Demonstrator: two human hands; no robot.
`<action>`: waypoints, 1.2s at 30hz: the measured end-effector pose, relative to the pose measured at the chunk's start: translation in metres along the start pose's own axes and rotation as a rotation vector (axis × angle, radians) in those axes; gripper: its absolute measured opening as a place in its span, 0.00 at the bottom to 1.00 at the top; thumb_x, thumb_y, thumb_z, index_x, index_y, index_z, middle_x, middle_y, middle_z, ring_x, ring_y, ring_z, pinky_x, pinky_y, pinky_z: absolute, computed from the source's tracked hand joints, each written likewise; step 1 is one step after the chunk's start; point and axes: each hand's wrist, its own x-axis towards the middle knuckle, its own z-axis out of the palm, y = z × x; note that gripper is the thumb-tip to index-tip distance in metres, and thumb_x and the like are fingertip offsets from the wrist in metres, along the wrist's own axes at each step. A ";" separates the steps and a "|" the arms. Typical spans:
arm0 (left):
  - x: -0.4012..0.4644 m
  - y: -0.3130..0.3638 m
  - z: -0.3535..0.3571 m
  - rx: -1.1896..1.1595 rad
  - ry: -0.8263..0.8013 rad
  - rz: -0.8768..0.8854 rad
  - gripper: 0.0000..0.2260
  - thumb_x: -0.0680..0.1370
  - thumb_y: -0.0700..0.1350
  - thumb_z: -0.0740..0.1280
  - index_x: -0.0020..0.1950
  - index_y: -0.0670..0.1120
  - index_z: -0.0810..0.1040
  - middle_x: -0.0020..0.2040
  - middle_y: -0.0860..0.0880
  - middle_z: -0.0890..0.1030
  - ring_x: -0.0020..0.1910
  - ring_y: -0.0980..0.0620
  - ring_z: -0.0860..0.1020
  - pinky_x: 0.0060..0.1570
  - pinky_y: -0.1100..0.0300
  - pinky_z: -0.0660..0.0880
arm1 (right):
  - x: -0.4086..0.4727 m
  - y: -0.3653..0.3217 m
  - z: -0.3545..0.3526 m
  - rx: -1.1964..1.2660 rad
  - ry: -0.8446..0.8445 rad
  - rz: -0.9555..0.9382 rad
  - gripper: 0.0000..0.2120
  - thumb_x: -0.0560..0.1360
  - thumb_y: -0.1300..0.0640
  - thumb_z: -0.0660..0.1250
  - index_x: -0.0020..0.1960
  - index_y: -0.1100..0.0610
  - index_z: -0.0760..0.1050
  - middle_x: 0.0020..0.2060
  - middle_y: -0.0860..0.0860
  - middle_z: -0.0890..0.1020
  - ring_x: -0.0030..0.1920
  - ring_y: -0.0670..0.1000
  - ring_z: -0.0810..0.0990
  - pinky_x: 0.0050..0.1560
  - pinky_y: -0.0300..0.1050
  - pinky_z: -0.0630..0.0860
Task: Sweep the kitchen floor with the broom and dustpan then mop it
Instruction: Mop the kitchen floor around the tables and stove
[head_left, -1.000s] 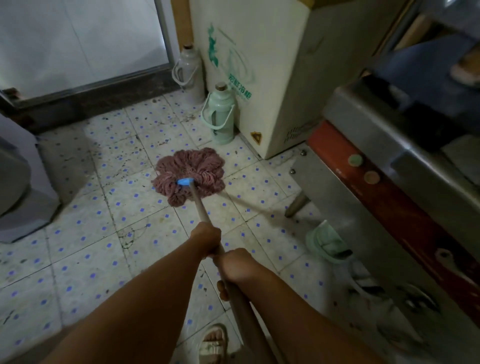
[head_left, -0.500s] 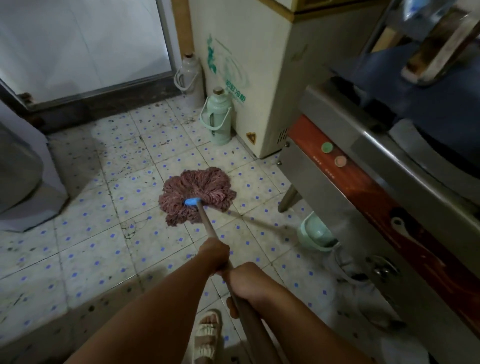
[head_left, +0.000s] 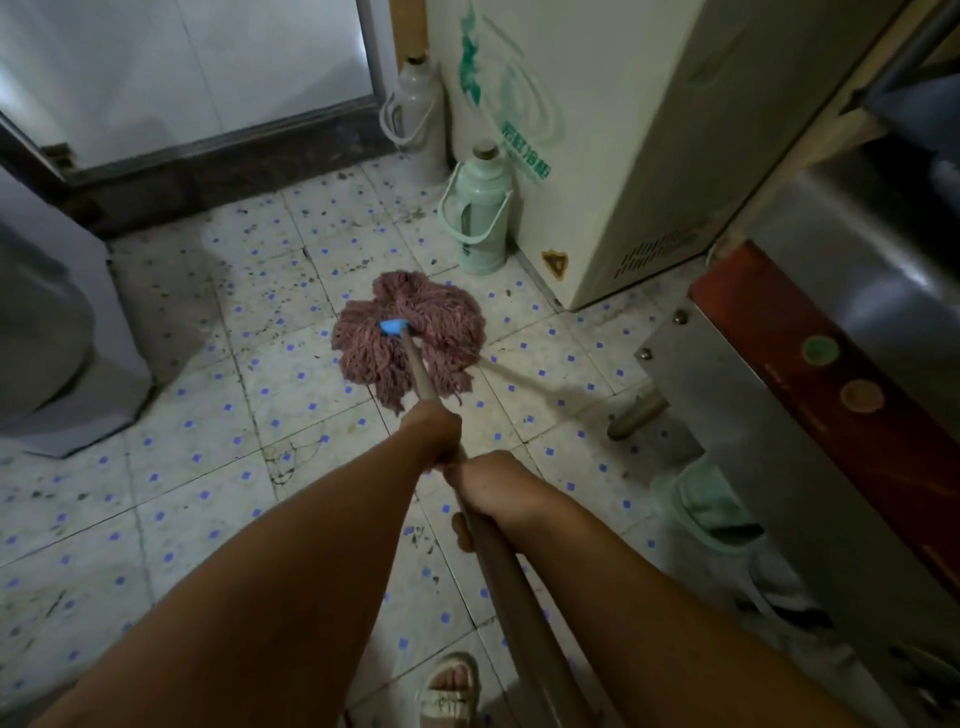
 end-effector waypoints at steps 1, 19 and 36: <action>0.008 0.003 -0.005 0.000 0.011 0.003 0.17 0.80 0.41 0.60 0.65 0.34 0.69 0.61 0.37 0.75 0.57 0.40 0.77 0.50 0.53 0.75 | 0.005 -0.007 0.002 0.003 -0.001 -0.005 0.12 0.80 0.57 0.59 0.61 0.62 0.71 0.36 0.57 0.74 0.29 0.50 0.74 0.25 0.41 0.73; -0.089 -0.088 0.040 -0.130 -0.006 -0.096 0.14 0.80 0.42 0.59 0.62 0.36 0.71 0.58 0.38 0.77 0.54 0.41 0.79 0.44 0.54 0.76 | -0.033 0.114 0.034 -0.121 0.002 -0.009 0.16 0.79 0.57 0.59 0.65 0.60 0.69 0.37 0.57 0.75 0.29 0.51 0.75 0.24 0.40 0.73; -0.250 -0.213 0.086 -0.323 -0.012 -0.160 0.15 0.80 0.40 0.60 0.63 0.33 0.71 0.59 0.36 0.76 0.54 0.41 0.77 0.52 0.54 0.75 | -0.145 0.265 0.068 -0.402 0.024 -0.043 0.15 0.77 0.56 0.63 0.61 0.62 0.72 0.41 0.57 0.78 0.37 0.55 0.78 0.35 0.45 0.76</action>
